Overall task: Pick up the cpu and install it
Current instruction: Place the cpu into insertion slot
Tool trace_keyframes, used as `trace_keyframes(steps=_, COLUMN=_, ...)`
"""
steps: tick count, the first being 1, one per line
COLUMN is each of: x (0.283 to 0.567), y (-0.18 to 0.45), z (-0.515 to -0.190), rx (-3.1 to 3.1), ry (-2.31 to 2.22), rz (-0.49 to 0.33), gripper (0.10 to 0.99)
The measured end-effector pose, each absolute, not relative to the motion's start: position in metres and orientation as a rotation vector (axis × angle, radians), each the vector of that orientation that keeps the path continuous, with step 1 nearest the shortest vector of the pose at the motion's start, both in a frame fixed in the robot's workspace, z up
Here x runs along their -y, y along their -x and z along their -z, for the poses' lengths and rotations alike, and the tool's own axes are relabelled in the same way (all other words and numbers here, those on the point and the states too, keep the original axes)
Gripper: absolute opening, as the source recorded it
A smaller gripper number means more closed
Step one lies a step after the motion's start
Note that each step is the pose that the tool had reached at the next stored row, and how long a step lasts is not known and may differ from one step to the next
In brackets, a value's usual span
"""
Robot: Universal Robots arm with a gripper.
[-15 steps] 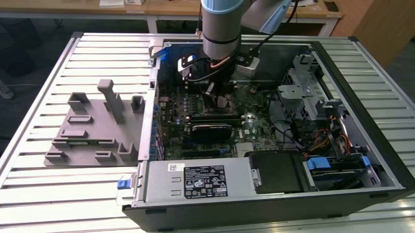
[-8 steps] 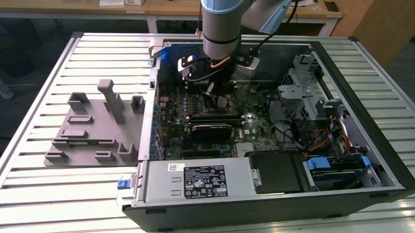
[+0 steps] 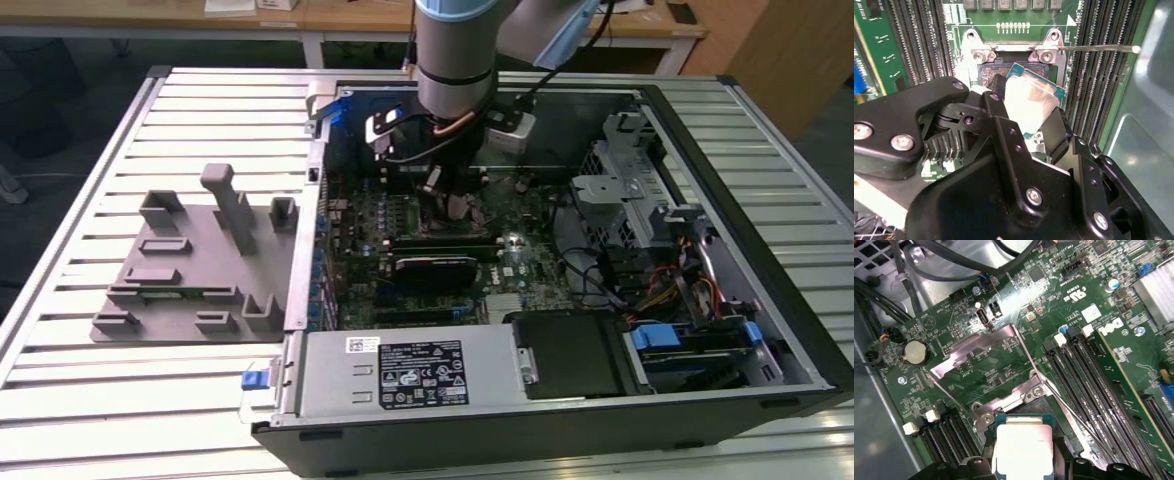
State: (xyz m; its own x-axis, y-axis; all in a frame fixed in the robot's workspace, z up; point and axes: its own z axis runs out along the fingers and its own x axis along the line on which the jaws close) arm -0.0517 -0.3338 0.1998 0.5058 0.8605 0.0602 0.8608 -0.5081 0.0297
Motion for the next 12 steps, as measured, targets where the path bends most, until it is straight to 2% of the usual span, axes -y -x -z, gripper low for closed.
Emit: trace_keyframes(steps=12, x=0.3339, y=0.0517, z=-0.2011, rx=1.747, ry=2.602, rz=0.101, gripper=0.537)
